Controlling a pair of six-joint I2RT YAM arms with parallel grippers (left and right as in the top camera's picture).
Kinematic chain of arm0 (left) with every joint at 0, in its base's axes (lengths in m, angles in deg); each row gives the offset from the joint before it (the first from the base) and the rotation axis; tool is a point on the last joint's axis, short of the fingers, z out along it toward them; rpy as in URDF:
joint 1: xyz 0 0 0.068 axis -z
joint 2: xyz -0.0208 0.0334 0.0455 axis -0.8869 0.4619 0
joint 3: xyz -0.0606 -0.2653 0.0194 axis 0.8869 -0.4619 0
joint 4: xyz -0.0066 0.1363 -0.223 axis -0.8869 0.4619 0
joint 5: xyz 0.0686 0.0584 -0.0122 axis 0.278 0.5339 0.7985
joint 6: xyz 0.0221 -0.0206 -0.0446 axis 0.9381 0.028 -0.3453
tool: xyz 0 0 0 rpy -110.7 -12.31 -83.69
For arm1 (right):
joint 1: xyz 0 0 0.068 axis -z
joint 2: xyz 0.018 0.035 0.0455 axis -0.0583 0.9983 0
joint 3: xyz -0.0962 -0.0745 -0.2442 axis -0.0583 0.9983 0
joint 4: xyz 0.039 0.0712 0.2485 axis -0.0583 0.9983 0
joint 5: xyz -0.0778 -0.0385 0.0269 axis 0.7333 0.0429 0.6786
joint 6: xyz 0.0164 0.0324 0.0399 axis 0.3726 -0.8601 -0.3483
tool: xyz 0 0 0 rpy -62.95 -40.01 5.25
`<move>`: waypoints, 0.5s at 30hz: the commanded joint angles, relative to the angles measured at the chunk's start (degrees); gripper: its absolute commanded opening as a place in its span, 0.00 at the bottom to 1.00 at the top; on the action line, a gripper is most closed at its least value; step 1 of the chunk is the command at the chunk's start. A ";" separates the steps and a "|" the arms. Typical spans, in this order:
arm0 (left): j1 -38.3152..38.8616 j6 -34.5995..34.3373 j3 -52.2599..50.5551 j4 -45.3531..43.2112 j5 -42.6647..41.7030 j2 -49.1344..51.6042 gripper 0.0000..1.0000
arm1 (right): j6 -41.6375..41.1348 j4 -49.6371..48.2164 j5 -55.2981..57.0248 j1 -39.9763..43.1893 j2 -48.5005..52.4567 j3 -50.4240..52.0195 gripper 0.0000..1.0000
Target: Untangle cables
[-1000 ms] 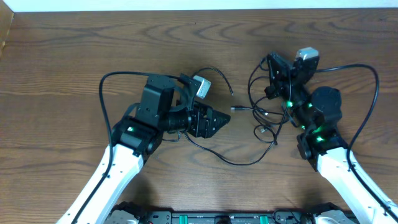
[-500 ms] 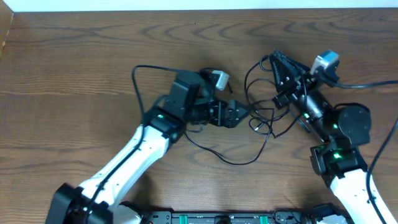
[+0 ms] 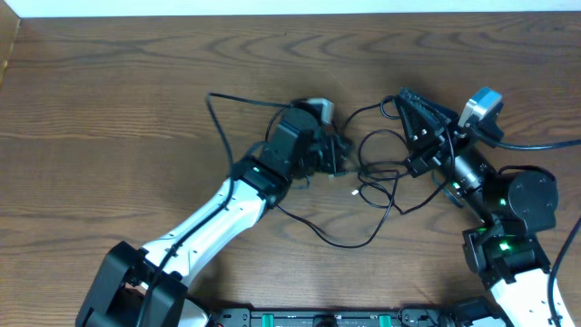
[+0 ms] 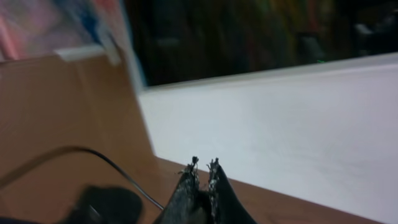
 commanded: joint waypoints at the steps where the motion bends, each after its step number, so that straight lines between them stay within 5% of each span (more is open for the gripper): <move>1: -4.11 -2.29 0.57 -2.05 9.11 -3.72 0.08 | 8.31 4.20 10.49 -0.02 -0.92 -1.33 0.01; 9: -9.86 -2.62 0.57 -2.99 8.92 -17.86 0.08 | 12.98 16.37 46.58 -0.02 4.81 -1.31 0.01; 15: -10.03 2.12 0.57 -1.49 8.92 -29.55 0.08 | 12.98 16.94 50.88 -0.02 14.10 -1.31 0.09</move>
